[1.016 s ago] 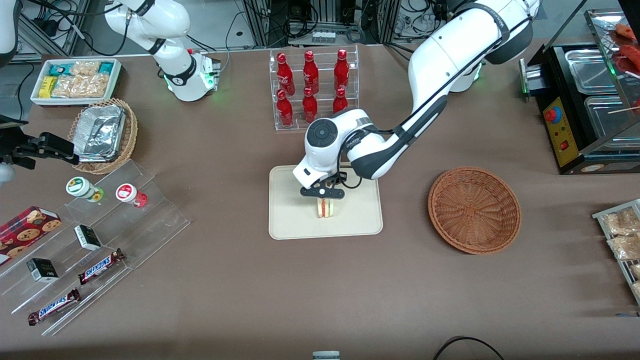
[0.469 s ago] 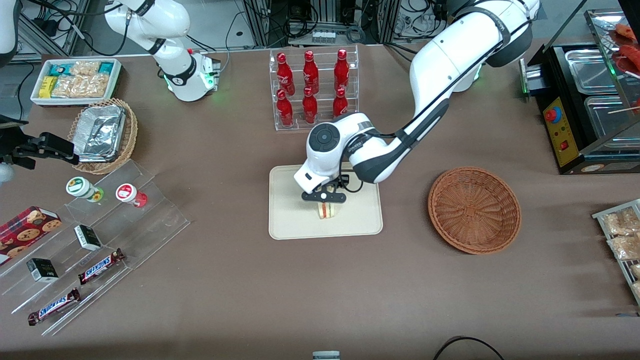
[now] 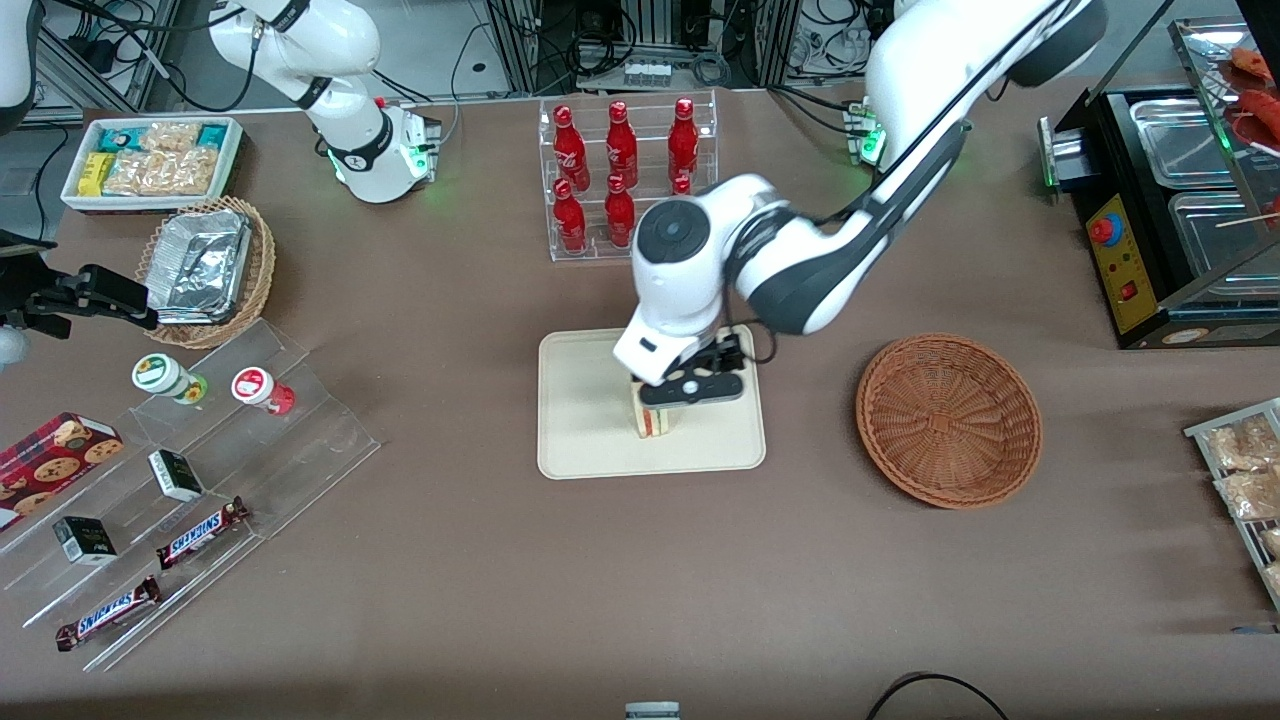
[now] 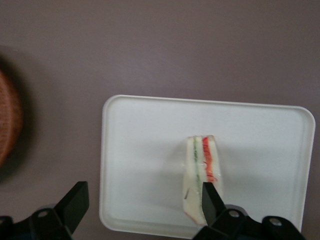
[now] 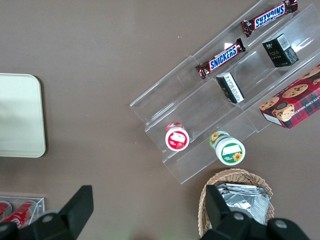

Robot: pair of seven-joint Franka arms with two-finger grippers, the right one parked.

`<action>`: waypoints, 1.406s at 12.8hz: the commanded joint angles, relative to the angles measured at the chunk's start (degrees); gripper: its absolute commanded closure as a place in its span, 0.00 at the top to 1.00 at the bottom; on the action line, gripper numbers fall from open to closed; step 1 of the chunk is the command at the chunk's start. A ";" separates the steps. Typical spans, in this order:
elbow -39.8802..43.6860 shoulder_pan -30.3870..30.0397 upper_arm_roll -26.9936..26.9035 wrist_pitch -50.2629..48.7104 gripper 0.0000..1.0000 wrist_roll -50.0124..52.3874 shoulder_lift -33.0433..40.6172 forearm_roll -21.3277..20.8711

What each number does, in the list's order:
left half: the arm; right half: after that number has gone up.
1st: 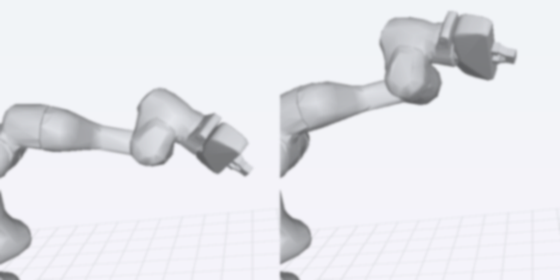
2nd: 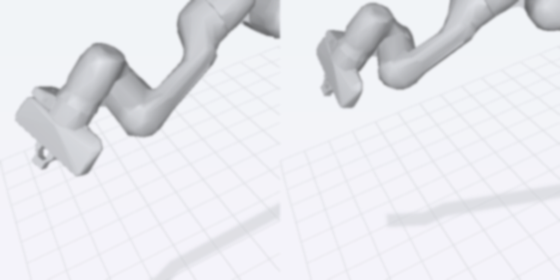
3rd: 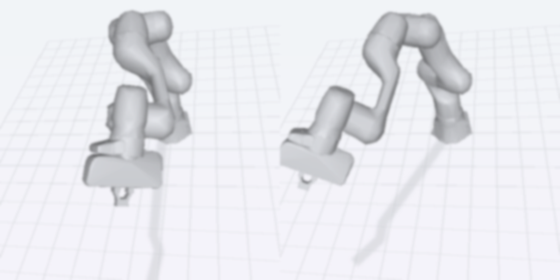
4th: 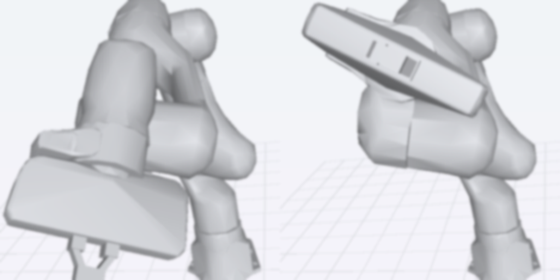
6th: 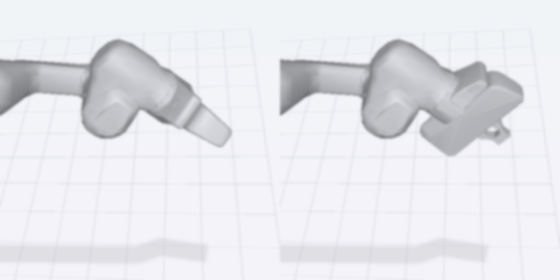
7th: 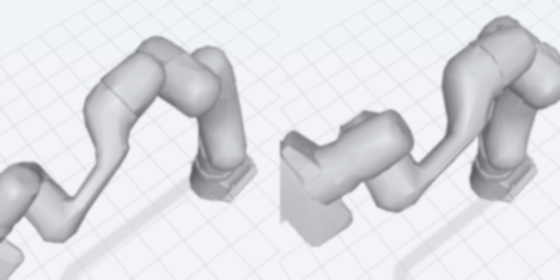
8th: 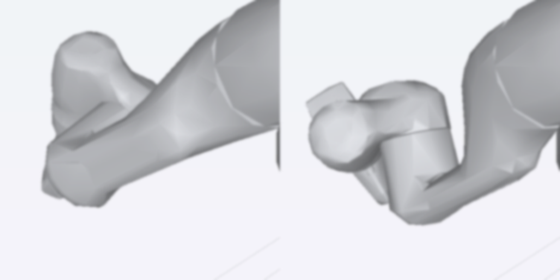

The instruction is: Place sandwich from basket to tray

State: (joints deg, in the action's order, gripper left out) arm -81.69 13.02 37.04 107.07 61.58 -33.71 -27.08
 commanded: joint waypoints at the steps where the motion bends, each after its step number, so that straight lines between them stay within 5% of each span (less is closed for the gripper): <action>1: -2.33 -6.49 0.22 -3.78 1.00 -0.49 7.14 6.05; 5: -2.86 -16.69 0.40 -11.69 1.00 -13.56 15.23 13.89; 18: -3.47 -31.75 -3.26 -22.77 1.00 -41.07 27.63 21.27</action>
State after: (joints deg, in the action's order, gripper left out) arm -83.18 -18.44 36.48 85.30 25.23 -9.71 -7.93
